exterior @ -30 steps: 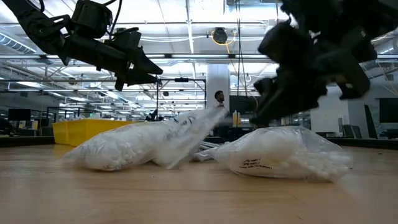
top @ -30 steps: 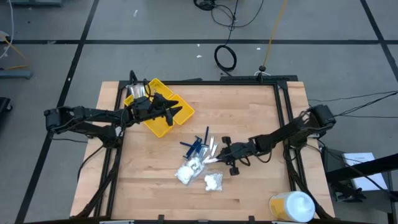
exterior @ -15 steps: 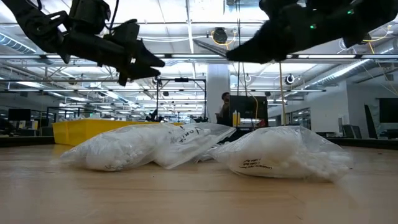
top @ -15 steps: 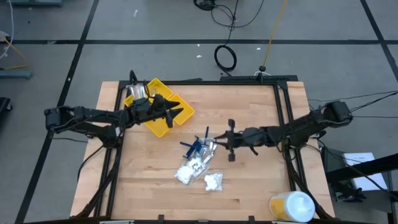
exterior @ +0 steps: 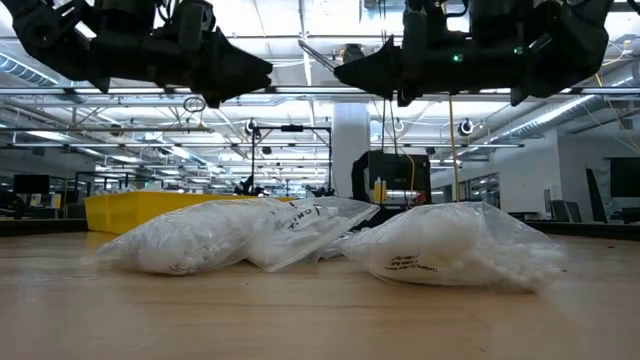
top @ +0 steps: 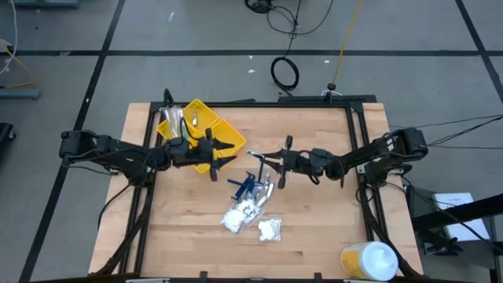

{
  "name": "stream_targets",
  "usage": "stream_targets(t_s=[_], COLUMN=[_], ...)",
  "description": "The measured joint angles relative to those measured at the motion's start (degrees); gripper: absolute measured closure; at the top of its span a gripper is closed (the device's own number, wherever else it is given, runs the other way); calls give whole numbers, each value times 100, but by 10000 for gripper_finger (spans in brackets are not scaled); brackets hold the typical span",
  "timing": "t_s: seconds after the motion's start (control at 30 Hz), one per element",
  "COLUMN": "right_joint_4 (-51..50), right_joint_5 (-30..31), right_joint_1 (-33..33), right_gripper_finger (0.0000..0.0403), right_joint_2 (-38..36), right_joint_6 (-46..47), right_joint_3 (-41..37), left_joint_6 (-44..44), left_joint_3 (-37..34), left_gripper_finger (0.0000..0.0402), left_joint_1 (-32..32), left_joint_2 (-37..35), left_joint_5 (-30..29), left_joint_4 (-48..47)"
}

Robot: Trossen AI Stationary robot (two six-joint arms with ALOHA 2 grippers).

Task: Pick & Place Travel size toiletries
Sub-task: Put the silver nail cutter into the top yellow bin

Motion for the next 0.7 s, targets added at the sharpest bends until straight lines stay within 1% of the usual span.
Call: stream_targets(t_s=[0.1, 0.17, 0.4, 0.57, 0.7], right_joint_4=[147, 300, 400, 337, 224], right_joint_5=[-7, -7, -154, -158, -160], right_joint_1=[0, 0, 0, 0, 0], right_gripper_finger=[361, 361, 361, 361, 361], right_joint_2=[61, 102, 117, 117, 120], right_joint_6=[-11, -26, -53, -63, -88], right_joint_3=[-2, 0, -2, -2, -2], left_joint_6=[-52, -134, -188, 21, 168], left_joint_3=[153, 279, 1002, 1500, 1651], left_gripper_finger=[198, 184, 145, 133, 133], left_joint_1=[-6, -6, -78, -243, -334], left_joint_2=[247, 448, 1426, 1905, 1969], left_joint_5=[0, 46, 306, 364, 581], left_joint_4=[241, 242, 275, 302, 297])
